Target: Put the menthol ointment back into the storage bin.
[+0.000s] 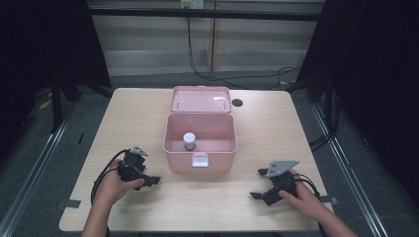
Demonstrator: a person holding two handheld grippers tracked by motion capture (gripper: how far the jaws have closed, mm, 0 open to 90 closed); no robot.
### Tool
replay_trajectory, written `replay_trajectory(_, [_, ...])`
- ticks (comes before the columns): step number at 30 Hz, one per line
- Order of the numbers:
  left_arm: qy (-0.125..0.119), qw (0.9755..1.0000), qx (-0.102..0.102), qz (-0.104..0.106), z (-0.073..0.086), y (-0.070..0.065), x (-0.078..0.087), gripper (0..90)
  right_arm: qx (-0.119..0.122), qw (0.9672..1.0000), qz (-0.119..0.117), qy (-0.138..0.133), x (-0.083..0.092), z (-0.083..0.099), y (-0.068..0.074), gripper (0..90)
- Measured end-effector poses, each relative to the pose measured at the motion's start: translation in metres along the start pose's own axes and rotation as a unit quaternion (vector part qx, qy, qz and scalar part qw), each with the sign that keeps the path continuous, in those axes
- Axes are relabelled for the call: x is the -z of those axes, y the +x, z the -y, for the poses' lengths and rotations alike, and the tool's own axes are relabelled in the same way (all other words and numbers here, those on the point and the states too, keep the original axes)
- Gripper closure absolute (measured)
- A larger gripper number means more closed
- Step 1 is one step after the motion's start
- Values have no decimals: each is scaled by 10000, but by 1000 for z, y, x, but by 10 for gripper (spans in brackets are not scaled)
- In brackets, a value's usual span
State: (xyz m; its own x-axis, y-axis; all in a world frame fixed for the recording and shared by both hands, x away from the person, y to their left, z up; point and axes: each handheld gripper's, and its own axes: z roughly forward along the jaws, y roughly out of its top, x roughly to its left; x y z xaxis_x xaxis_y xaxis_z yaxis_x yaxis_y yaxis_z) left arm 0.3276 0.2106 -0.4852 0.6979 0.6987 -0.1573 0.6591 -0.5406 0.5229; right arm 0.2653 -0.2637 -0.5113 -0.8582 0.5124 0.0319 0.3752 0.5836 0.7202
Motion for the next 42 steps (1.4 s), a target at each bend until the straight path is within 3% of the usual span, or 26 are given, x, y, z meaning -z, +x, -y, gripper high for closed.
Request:
replay_trajectory(3, [-122, 9996, -187, -150, 3, -2, -2, 170, 9, 10000, 0, -2, 0, 0, 0, 89])
replay_trajectory(5, [-172, 9995, -253, -100, 4, -2, -2, 164, 3, 10000, 1, 0, 0, 0, 0, 89])
replay_trajectory(18, [-588, 9950, -748, -299, 13, -5, -10, 108, 6, 10000, 1, -1, 0, 0, 0, 89])
replay_trajectory(29, [-799, 9930, -826, -255, 18, -6, -15, 8, 2, 10000, 1, 0, 0, 0, 0, 89])
replay_trajectory(33, [-992, 9907, -902, -230, 21, -4, -17, 0, 2, 10000, 1, 0, 0, 0, 0, 89])
replay_trajectory(42, [-1012, 9907, -877, -247, 21, -4, -17, 0, 3, 10000, 1, 0, 0, 0, 0, 89])
